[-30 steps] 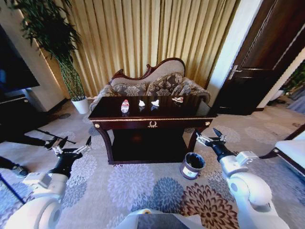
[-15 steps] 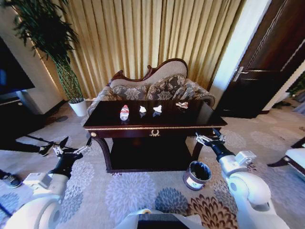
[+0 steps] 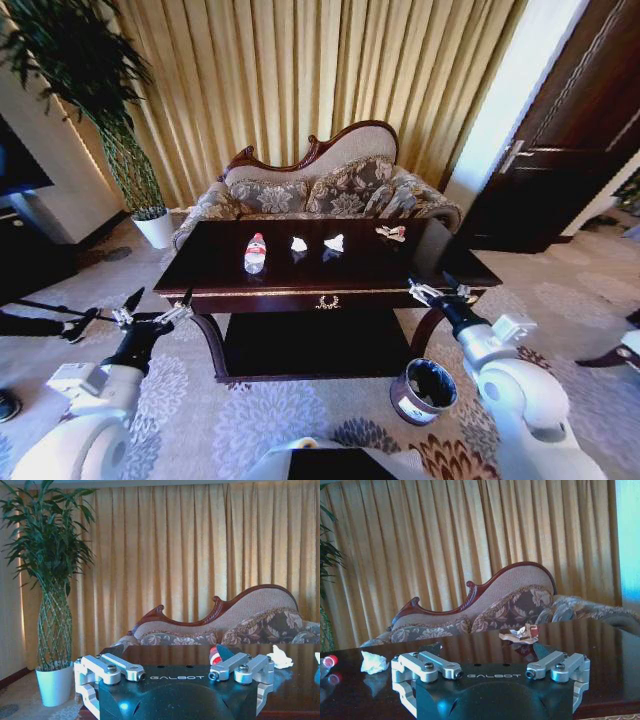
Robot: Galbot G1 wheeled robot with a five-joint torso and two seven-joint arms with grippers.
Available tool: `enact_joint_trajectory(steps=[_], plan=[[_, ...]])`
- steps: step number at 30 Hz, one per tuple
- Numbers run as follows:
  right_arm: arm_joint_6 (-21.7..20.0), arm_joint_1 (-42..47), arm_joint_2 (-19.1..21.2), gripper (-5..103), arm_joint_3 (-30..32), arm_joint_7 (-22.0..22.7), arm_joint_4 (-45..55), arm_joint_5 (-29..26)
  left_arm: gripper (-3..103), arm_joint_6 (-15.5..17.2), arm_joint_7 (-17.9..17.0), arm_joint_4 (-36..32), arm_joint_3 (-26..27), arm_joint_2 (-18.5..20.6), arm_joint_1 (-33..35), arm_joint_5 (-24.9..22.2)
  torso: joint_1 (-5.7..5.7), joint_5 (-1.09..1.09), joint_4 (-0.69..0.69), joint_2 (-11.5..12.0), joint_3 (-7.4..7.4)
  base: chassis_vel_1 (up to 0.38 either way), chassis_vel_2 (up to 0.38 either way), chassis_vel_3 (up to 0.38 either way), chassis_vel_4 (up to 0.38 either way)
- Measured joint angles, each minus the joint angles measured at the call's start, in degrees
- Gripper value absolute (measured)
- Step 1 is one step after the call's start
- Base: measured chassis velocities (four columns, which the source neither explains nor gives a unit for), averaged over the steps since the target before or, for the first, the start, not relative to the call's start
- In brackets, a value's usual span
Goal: Move to the front of the table and place the trash on the table into the trash bin.
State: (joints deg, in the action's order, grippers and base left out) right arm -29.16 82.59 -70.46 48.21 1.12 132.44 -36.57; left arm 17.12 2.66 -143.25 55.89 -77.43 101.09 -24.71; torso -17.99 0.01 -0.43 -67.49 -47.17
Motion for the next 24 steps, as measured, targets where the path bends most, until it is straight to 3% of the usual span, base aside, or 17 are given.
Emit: enact_joint_trajectory(steps=[14,18,24], plan=[[-3.12,-17.28,10.06,100,-6.45,1.9,-16.38,-2.94,100,-0.3,-0.38,0.01,0.38,-0.94,2.02,0.11,-0.02,0.0,-0.01,0.0,-0.01,0.0,0.0,0.0,0.0],[-4.49,-27.94,12.65,100,-12.25,2.23,-24.13,-3.49,100,-0.77,-0.52,0.01,0.95,-1.61,2.98,0.22,-0.01,-0.02,0.01,0.0,-0.01,0.0,0.0,0.0,0.0],[-5.63,-37.78,12.51,100,-20.31,2.51,-32.72,-3.31,100,-0.93,-0.84,0.01,2.22,-1.79,3.46,0.2,-0.02,0.01,0.0,0.0,-0.01,0.0,0.0,0.0,0.0]])
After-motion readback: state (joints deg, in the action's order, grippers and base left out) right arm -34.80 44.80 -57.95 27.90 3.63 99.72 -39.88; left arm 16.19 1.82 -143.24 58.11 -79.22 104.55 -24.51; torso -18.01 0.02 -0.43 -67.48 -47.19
